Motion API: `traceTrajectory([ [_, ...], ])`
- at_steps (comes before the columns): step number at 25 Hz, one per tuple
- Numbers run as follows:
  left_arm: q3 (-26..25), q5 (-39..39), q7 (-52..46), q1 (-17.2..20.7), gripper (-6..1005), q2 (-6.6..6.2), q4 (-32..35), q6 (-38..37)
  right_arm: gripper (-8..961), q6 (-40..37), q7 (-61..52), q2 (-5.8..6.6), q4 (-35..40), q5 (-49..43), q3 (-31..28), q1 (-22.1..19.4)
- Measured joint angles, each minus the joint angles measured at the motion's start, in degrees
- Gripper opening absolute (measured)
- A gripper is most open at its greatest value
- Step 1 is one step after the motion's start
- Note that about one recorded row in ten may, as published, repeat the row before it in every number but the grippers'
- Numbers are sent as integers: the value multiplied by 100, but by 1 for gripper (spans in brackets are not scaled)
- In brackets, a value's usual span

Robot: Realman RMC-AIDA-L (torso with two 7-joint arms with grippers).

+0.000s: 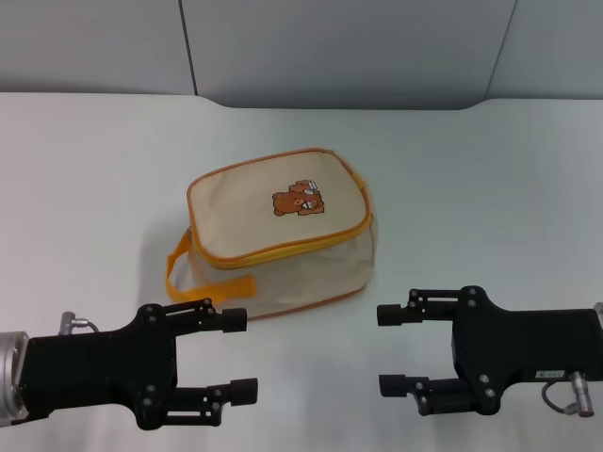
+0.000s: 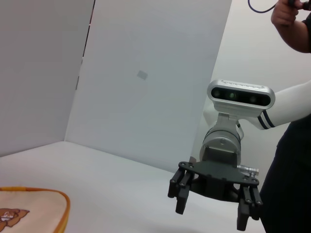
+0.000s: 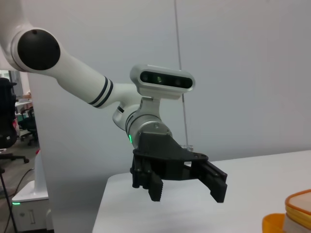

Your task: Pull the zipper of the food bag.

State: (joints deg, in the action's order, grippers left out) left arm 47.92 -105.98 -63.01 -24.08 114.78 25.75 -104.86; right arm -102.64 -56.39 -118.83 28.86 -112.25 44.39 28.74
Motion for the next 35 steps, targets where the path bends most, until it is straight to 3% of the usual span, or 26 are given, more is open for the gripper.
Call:
traceTrajectory([
  [35, -19, 7, 70, 70, 807, 0, 0, 27, 694, 61, -26, -9, -4, 46, -20, 21],
])
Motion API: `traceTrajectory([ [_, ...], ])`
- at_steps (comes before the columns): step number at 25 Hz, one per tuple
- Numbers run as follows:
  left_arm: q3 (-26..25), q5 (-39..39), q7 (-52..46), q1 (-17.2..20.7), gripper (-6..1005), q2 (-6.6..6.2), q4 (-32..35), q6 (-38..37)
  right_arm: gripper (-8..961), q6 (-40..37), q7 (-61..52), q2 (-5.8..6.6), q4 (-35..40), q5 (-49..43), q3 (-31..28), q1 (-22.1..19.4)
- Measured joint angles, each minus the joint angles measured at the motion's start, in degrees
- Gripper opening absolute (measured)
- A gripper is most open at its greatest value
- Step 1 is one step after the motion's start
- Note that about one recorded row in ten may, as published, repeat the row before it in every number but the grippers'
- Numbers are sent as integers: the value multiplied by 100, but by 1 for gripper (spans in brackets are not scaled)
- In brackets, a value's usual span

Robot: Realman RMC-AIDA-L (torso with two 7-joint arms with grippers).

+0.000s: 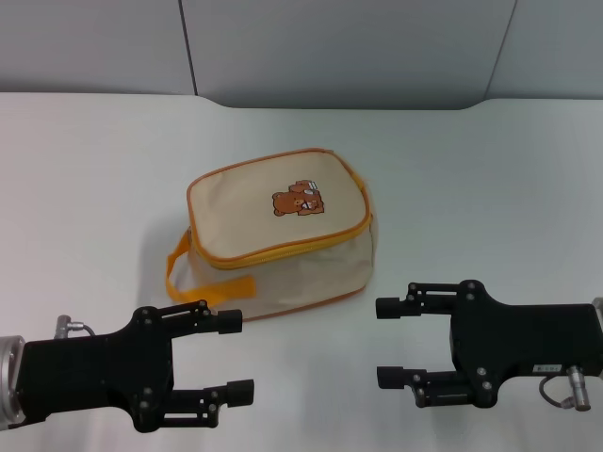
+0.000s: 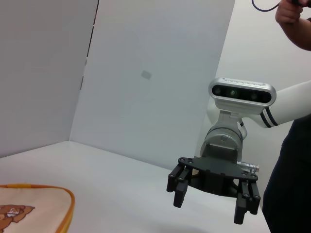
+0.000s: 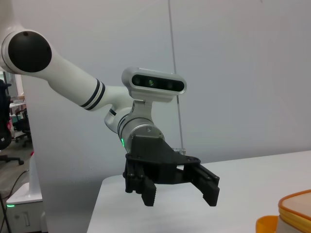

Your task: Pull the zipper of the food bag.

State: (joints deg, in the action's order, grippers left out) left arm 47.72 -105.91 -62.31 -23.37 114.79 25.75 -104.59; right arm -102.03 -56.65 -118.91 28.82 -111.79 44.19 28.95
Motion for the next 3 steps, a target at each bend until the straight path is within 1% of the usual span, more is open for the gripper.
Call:
traceTrajectory([
  [3, -23, -2, 0, 0, 807, 0, 0, -2, 694, -2, 1, 0, 0, 0, -15, -1],
])
